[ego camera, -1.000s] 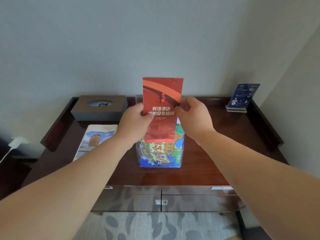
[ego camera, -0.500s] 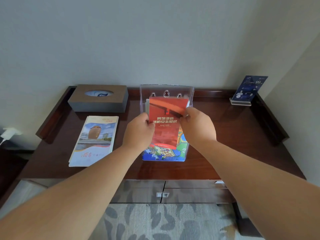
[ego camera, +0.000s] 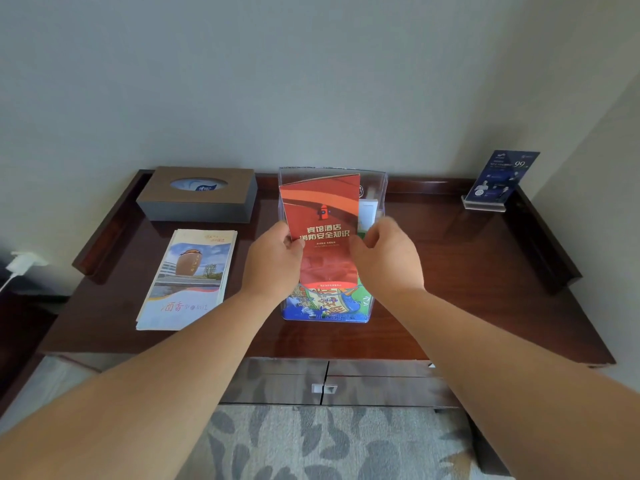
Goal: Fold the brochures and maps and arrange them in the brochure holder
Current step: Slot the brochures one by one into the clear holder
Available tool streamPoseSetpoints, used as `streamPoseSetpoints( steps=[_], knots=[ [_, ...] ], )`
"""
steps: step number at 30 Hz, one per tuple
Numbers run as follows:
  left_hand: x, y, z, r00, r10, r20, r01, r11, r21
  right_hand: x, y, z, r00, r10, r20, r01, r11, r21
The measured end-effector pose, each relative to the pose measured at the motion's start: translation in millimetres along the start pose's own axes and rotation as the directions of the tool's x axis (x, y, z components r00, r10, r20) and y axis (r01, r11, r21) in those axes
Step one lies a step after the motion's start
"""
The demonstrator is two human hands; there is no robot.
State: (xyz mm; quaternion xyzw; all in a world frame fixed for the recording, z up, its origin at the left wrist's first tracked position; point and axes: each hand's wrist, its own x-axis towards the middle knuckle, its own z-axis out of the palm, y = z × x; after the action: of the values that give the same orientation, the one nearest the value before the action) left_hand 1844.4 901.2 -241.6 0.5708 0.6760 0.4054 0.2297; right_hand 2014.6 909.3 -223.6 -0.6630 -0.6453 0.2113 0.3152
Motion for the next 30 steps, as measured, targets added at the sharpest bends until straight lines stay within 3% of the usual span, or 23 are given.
streamPoseSetpoints(
  steps=[3, 5, 11, 13, 17, 22, 26, 30],
  knots=[
    [1.6, -1.1, -0.8, 1.0, 0.002, 0.008, -0.002, 1.0, 0.015, -3.3, -3.7, 6.5, 0.963, 0.071, 0.261, -0.035, 0.99, -0.14],
    [2.8, -2.0, -0.1, 1.0, 0.008, 0.023, -0.008, 1.0, 0.019, -4.4, -7.0, 10.7, 0.907, 0.068, 0.415, 0.07, 0.948, -0.31],
    [5.1, -8.0, 9.2, 0.998, 0.013, 0.055, -0.019, 0.992, 0.124, -6.0, -2.9, 22.2, 0.789, 0.097, 0.607, 0.279, 0.824, -0.494],
    [5.5, -8.1, 10.2, 0.999, 0.023, 0.041, -0.03, 0.986, 0.164, -5.0, -0.8, 22.3, 0.83, 0.05, 0.556, 0.281, 0.823, -0.494],
    [1.8, -10.7, 11.5, 0.998, 0.008, 0.069, -0.023, 0.977, 0.213, 0.9, 2.0, 11.8, 0.947, 0.09, 0.309, 0.035, 0.926, -0.376],
    [-2.2, -10.4, 9.0, 1.0, 0.007, -0.028, -0.001, 0.974, 0.228, 6.0, 1.1, 8.2, 0.973, 0.157, 0.169, -0.123, 0.972, -0.2],
    [1.1, -9.7, 7.2, 1.0, -0.009, -0.01, 0.012, 0.966, 0.259, 6.1, -1.8, 8.3, 0.965, 0.241, 0.108, -0.246, 0.968, 0.041],
    [2.2, -12.0, 9.9, 0.998, -0.064, -0.025, 0.069, 0.967, 0.245, 4.3, -2.4, 7.9, 0.974, 0.204, 0.103, -0.209, 0.977, 0.043]
  ],
)
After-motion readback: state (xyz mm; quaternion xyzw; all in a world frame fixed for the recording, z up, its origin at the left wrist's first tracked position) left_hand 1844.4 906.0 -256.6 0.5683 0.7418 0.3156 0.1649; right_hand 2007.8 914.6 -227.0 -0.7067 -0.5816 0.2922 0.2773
